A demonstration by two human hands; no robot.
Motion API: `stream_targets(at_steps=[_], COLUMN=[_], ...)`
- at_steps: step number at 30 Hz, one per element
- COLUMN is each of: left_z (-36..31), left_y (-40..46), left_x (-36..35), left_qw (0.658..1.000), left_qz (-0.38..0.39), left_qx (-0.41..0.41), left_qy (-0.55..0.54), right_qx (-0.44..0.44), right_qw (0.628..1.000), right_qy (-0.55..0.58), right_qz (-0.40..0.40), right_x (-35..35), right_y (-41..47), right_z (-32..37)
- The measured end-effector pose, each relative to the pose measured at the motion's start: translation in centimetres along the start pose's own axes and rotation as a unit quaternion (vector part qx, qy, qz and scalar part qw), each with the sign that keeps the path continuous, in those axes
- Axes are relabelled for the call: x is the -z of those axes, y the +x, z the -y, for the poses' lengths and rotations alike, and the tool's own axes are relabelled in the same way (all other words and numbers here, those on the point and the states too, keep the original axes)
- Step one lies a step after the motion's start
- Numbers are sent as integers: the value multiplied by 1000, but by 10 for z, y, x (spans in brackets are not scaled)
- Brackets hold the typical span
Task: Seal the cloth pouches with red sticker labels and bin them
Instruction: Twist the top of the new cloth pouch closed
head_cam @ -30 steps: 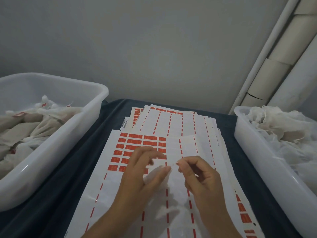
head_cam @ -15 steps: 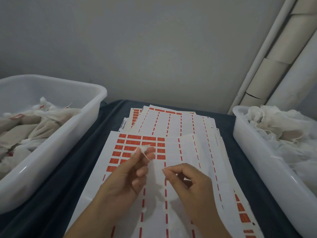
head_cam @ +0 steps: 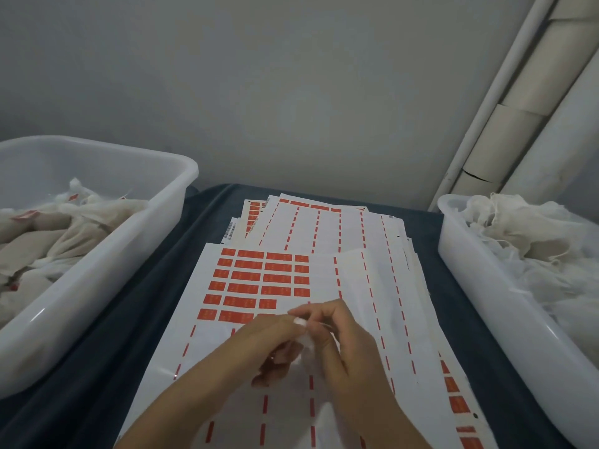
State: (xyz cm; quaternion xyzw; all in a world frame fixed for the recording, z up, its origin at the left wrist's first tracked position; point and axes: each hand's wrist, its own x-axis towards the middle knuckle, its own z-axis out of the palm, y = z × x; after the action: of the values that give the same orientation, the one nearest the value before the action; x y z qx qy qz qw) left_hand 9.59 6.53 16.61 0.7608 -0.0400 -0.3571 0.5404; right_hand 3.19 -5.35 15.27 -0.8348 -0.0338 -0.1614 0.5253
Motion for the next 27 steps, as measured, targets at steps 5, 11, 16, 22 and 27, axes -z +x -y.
stream_targets(at_steps=[5,11,16,22,27], left_z=[3,9,11,11,12], left_y=[-15,-17,-15,-16,-13], left_x=[4,-5,-4,-5,-5], left_qw=[964,915,904,902,903], left_qz=[-65,-115,-119,-127,-144], left_qx=[-240,-349,-384,-389,-381], left_qy=[89,164,146,136,138], right_qx=[-43,-147,-194,-175,-165], right_qw=[996,983,956,964,977], right_qy=[-4,102,221,202,134], right_qz=[-73,-49,4,12,19], right_x=[3,12,16,19,21], right_y=[6,13,17,16,14], right_z=[-3,-5,-1,-5,-6])
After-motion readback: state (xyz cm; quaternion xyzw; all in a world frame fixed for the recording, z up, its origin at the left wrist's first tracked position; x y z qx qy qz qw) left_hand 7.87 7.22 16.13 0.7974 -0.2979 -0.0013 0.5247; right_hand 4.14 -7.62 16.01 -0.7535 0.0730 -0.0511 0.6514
